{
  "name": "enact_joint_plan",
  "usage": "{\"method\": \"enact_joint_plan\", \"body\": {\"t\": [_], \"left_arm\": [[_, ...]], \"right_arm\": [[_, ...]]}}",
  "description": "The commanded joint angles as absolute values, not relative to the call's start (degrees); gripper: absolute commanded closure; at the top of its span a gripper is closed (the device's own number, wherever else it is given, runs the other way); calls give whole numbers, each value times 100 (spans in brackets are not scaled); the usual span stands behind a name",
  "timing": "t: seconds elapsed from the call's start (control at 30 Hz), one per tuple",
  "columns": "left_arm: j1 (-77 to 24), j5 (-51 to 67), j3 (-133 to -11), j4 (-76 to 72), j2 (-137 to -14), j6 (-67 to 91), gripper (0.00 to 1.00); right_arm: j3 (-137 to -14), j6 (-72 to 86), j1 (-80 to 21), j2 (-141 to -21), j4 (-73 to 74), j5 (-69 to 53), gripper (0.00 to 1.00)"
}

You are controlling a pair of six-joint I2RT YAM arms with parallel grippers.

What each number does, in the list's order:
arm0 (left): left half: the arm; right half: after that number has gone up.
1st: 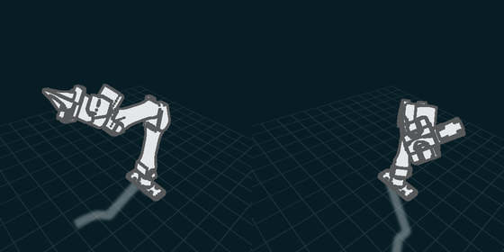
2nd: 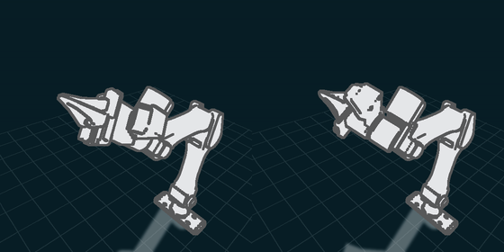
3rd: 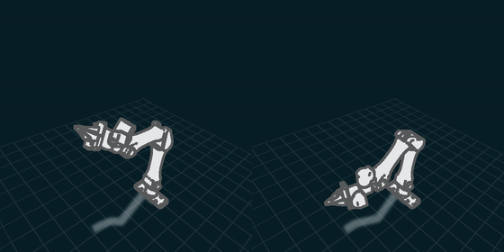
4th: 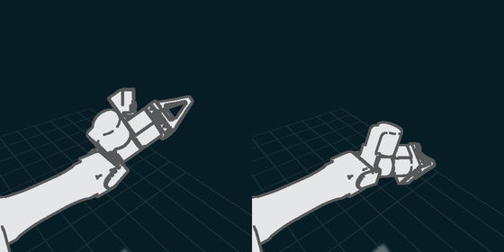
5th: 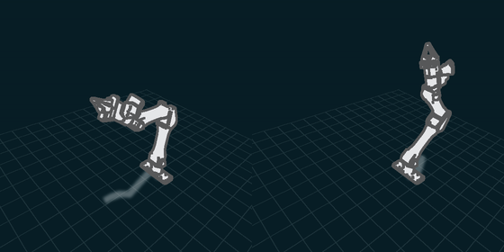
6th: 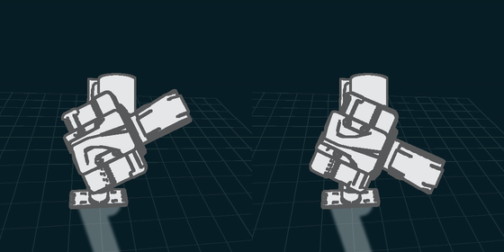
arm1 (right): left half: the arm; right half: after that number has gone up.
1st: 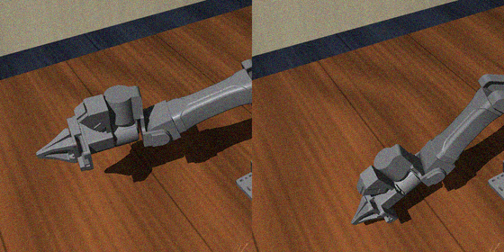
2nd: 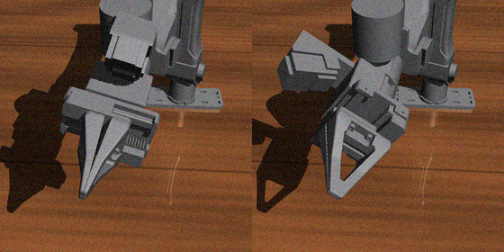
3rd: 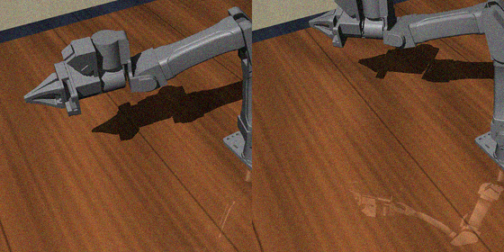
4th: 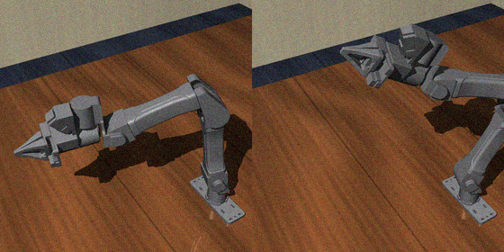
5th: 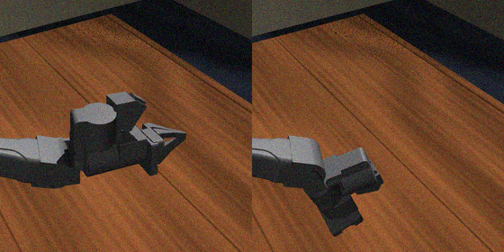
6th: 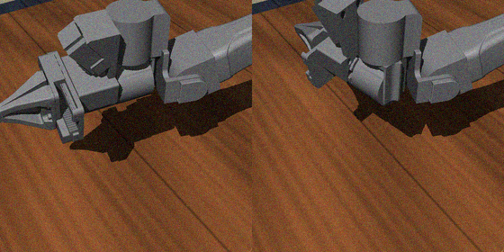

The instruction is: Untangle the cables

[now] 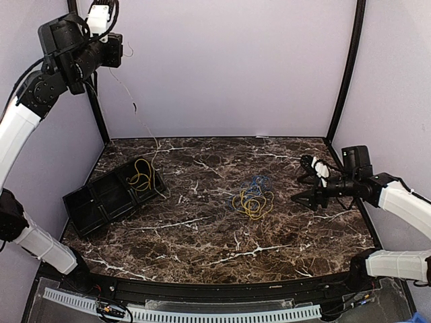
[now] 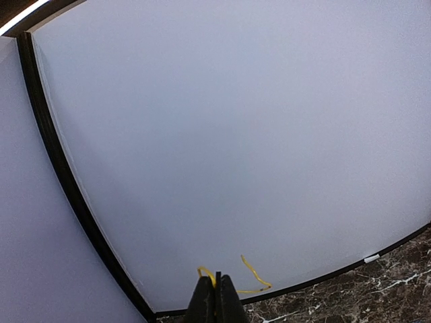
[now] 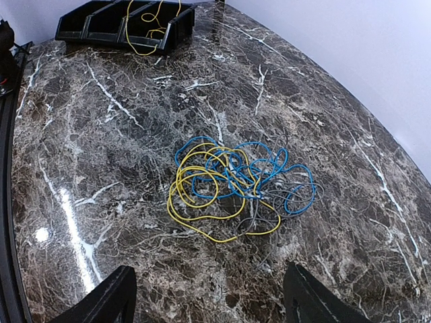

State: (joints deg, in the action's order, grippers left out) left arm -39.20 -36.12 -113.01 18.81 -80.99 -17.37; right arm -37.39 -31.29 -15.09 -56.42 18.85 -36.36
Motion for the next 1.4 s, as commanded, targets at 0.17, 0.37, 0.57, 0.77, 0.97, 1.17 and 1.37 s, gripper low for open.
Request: {"method": "enact_joint_plan", "body": {"t": [0.17, 0.37, 0.57, 0.77, 0.97, 1.17, 1.37], "left_arm": [[-3755, -3755, -11187, 1486, -8106, -1975, 100], [-3743, -3543, -11561, 1570, -8207, -1823, 100], [-3744, -3450, -11814, 1644, -8290, -1751, 100], [-3742, -3456, -11856, 1639, -8252, -1762, 100], [-3744, -3485, -11829, 1627, -8180, -1771, 100], [-3743, -3241, -11920, 1641, -8138, -1570, 100], [-3744, -3340, -11926, 1615, -8173, -1687, 100]], "right_arm": [[-3719, -3217, -1474, -5638, 1720, -3665, 24], [-3718, -3230, -1471, -5658, 1727, -3665, 24], [-3724, -3242, -1467, -5683, 1728, -3649, 24], [-3744, -3245, -1472, -5776, 1757, -3665, 24], [-3746, -3254, -1470, -5814, 1748, -3665, 24], [-3744, -3263, -1476, -5827, 1747, -3656, 24], [-3746, -3267, -1475, -5819, 1755, -3647, 24]]}}
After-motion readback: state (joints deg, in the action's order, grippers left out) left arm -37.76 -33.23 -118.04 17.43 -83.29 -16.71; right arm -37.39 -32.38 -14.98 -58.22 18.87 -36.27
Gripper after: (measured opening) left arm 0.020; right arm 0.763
